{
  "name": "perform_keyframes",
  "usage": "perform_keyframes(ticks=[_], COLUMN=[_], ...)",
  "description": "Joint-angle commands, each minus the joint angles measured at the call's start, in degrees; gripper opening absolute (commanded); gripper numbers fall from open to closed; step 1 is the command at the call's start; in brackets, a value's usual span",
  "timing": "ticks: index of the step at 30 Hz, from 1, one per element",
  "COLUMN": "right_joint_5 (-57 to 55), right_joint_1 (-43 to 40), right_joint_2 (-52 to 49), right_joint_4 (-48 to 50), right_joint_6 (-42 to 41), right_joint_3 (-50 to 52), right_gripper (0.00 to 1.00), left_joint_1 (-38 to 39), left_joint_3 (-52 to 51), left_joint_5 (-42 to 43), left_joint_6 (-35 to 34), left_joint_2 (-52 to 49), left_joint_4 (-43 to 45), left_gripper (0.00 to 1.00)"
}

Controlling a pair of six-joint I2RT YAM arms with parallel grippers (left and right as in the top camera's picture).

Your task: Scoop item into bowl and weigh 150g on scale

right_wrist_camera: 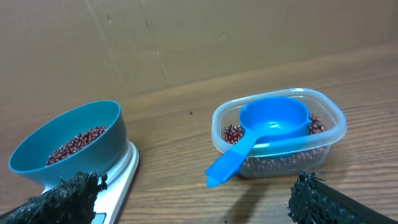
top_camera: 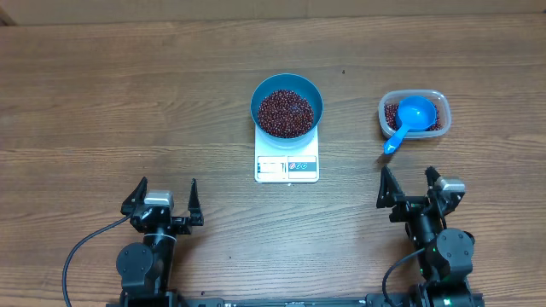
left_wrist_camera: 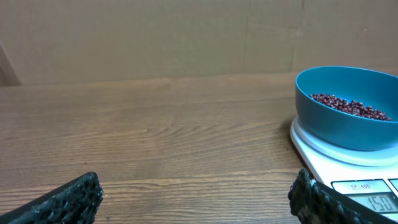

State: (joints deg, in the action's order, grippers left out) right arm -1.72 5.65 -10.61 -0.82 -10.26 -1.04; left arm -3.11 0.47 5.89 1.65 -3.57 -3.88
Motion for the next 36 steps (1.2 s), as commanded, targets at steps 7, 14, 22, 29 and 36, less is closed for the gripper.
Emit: perform_keyframes(ticks=[7,14,22,29,36], right_joint_5=[0.92,1.46,1.64,1.64,1.64], right_joint_1=[-0.59,-0.59,-0.57,-0.59,-0.57], right_joint_2=[10.49,10.49,10.49,10.47,10.45], right_joint_4=[-4.02,-4.07,-4.02,-4.02,-4.02], right_joint_6=[6.12,10.6,10.56,10.56,10.56], right_joint_3=[0.57,0.57,0.57,0.57,0.57], right_gripper=[1.0,1.0,1.0,1.0,1.0], left_joint_1=[-0.33,-0.33,-0.33,-0.33,-0.33], left_joint_3=[-0.2,-0.2,-0.2,-0.2,-0.2], left_joint_5=[-0.37,-0.37,-0.37,-0.37,-0.37], left_joint_6=[0.92,0.92,0.92,0.92,0.92], left_joint_2=[0.59,0.59,0.59,0.59,0.59], left_joint_4=[-0.17,-0.17,-0.17,-0.17,-0.17], left_gripper=[0.99,0.99,1.0,0.99,0.99])
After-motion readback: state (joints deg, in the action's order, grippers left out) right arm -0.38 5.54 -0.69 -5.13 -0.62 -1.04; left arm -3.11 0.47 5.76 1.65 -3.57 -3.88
